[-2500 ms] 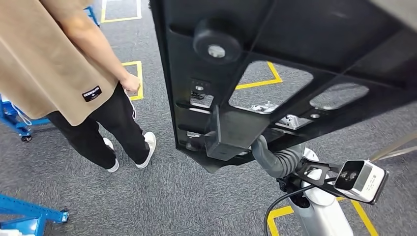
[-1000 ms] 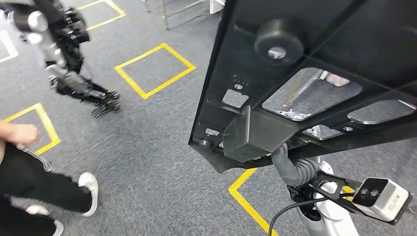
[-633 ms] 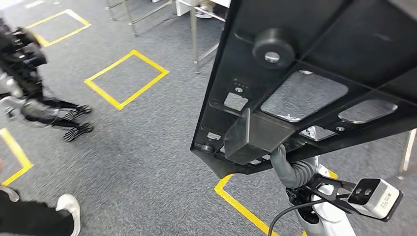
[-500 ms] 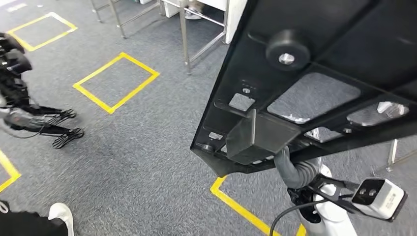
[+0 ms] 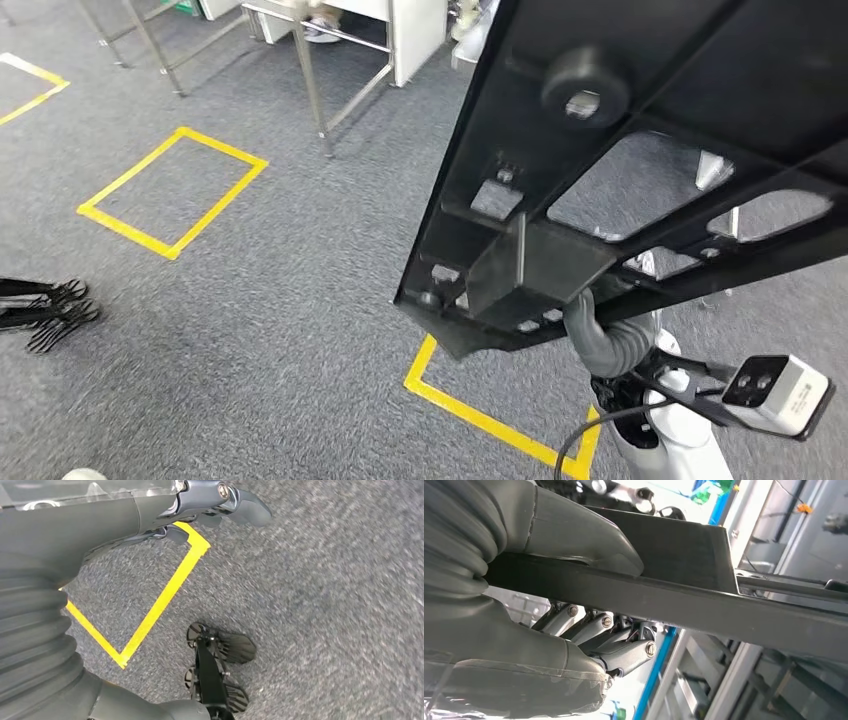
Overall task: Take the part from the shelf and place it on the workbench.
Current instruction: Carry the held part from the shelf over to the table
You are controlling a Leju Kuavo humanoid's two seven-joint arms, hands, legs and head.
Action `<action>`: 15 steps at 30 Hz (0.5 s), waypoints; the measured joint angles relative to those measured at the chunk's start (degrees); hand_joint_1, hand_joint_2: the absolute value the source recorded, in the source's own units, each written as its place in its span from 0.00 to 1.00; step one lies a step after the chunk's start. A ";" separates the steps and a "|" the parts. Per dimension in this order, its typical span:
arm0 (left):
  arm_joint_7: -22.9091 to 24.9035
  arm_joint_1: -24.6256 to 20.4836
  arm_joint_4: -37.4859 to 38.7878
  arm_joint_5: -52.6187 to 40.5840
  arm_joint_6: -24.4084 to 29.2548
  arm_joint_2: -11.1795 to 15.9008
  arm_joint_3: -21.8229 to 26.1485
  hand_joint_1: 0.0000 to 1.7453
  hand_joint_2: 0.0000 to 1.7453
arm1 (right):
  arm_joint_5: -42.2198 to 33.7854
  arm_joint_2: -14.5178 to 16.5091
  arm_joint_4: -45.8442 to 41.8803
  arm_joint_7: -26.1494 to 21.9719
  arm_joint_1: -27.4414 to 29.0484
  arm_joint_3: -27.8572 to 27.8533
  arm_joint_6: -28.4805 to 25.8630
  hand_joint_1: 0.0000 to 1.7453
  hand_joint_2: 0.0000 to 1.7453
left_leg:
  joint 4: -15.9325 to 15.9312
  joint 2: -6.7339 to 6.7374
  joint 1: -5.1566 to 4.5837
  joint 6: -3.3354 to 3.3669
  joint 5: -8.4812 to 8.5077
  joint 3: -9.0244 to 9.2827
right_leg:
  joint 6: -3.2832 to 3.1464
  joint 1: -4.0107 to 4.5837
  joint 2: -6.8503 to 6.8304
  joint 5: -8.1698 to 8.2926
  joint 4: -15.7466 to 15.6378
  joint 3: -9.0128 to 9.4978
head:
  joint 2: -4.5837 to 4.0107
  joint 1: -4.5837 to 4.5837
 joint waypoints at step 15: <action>-0.99 0.24 -0.04 -0.54 -1.84 -0.62 0.02 0.00 1.00 | -0.01 0.56 2.00 0.54 -1.65 0.19 0.83 1.00 1.00 | 1.35 -9.03 0.71 -0.53 0.62 -1.83 | -0.60 -0.42 9.76 0.07 0.32 0.06 | 0.01 -0.57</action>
